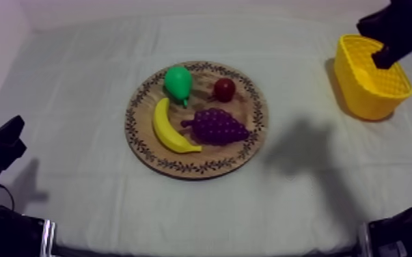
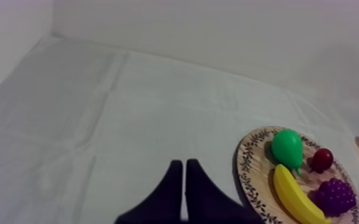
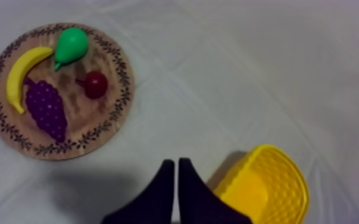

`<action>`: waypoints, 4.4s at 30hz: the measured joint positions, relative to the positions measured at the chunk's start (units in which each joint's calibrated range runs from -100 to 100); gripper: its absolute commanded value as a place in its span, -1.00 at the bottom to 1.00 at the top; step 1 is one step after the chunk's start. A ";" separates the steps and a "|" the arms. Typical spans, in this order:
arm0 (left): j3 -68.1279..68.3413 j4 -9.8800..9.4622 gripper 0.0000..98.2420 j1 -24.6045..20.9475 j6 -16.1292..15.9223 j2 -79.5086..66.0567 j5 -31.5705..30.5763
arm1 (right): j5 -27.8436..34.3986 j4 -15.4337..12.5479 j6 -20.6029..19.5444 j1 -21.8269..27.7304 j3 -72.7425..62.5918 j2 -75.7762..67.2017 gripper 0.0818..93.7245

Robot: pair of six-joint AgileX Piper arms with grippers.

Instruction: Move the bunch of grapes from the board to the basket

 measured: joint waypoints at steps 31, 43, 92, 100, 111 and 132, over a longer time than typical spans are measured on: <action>0.00 0.00 -1.00 0.00 0.02 0.00 0.00 | 32.56 -5.54 7.46 -11.89 -39.17 38.55 -0.98; 0.00 0.00 -1.00 0.00 0.02 0.00 0.00 | 38.10 -2.52 3.57 -16.46 -47.99 49.44 -0.98; 0.00 0.00 -1.00 0.00 0.02 0.00 0.00 | 32.94 -3.43 8.45 -16.19 -42.85 64.87 0.99; 0.00 0.00 -1.00 0.00 0.02 0.00 0.00 | 29.66 -3.66 8.60 -16.69 -42.99 70.77 0.99; 0.00 0.00 -1.00 0.00 0.02 0.00 0.00 | 29.23 -3.33 8.25 -16.24 -48.98 79.42 0.97; 0.00 0.00 -1.00 0.00 0.02 0.00 0.00 | 30.55 -3.16 9.32 -14.30 -49.67 78.48 -0.41</action>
